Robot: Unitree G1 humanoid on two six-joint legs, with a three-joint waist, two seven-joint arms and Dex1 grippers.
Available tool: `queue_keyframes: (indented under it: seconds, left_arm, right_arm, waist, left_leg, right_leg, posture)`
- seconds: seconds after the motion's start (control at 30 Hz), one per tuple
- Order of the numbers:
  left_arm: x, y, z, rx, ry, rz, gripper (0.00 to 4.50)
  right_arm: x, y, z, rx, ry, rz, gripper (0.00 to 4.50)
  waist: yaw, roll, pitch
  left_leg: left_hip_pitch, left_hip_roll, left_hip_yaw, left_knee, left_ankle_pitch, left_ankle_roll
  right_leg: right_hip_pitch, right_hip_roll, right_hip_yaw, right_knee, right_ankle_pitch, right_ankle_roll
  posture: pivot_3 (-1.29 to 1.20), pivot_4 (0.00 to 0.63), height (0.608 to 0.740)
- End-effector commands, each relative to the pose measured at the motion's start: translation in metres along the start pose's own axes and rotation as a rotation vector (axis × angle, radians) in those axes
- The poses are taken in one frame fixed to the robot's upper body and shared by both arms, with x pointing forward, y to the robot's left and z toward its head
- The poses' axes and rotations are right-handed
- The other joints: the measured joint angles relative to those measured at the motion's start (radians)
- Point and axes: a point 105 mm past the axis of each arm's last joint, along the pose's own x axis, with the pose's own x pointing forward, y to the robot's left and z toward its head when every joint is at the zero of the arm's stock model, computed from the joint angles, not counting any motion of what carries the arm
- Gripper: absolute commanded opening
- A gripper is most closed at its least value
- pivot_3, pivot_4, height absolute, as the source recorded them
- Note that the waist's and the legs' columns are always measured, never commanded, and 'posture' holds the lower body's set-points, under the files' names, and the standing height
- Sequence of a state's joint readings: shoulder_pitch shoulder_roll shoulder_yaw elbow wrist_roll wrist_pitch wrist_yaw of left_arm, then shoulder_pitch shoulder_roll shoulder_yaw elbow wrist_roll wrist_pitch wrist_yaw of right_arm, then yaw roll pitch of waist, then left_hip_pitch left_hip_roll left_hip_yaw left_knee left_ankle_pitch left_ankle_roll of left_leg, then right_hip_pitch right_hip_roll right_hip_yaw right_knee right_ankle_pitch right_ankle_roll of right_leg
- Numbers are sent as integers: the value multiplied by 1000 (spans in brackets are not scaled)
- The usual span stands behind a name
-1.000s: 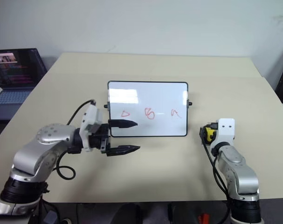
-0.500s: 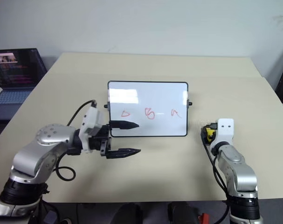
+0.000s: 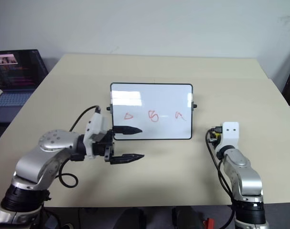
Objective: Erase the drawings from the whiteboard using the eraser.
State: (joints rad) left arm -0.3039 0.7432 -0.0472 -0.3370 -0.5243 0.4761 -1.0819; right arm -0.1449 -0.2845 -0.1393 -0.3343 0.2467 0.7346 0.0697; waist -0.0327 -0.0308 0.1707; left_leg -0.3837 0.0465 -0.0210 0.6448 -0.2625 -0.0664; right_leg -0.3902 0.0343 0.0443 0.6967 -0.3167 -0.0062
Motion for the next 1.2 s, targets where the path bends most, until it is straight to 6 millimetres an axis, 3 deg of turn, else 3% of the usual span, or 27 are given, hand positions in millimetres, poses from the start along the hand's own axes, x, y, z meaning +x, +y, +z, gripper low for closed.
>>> queue_keyframes:
  seconds: [0.03,0.2,0.27,0.37,0.53,0.8,0.9,1.07,1.2]
  left_arm:
    - [-17,11,3,17,16,118,4500]
    - [-35,16,-7,-4,90,243,4500]
    - [-36,17,-11,-12,112,279,4500]
    - [-38,15,-12,-18,121,315,4500]
    - [-46,16,-13,-13,138,390,4500]
    - [-73,21,-19,-10,224,516,4500]
    - [-82,26,-21,3,254,544,4500]
    - [-84,28,-21,11,267,540,4500]
    - [-79,27,-21,10,255,527,4500]
  right_arm:
    - [-18,21,27,-70,-98,149,1103]
    - [-49,74,31,-234,-84,473,1102]
    - [-50,80,37,-287,-104,501,1102]
    - [-45,97,49,-517,-173,543,1102]
    - [-39,146,58,-556,-235,735,1102]
    - [-10,224,103,-668,-419,864,1102]
    - [-1,243,110,-719,-450,872,1102]
    - [21,264,116,-781,-471,831,1102]
    - [38,268,109,-839,-450,790,1102]
  waist:
    - [-1,0,0]
    - [-3,0,0]
    - [-1,0,0]
    - [0,0,1]
    - [-4,-2,2]
    - [-12,-3,4]
    - [-7,-3,4]
    - [-3,-3,4]
    - [-2,-3,4]
  left_leg:
    - [0,0,0,0,0,0]
    - [1,1,-2,0,0,0]
    - [1,1,-3,0,0,0]
    - [1,-1,-2,1,0,0]
    - [1,0,-2,0,0,0]
    - [1,1,-3,0,0,0]
    - [1,1,-3,0,0,0]
    - [0,1,-3,0,0,0]
    - [0,1,-4,0,0,0]
  right_leg:
    - [0,0,0,0,0,0]
    - [0,0,0,0,0,1]
    - [0,0,-1,0,-1,1]
    - [1,-1,0,0,0,1]
    - [0,0,-1,0,0,1]
    - [0,-1,-2,1,2,-4]
    - [0,-2,-2,0,2,-4]
    - [0,-2,-3,1,2,-5]
    - [0,-2,-3,1,2,-5]
  posture:
    - [0,150,740]
    - [0,150,740]
    - [0,150,740]
    - [0,150,740]
    - [0,150,740]
    - [0,150,740]
    - [0,150,740]
    - [0,150,740]
    - [0,150,740]
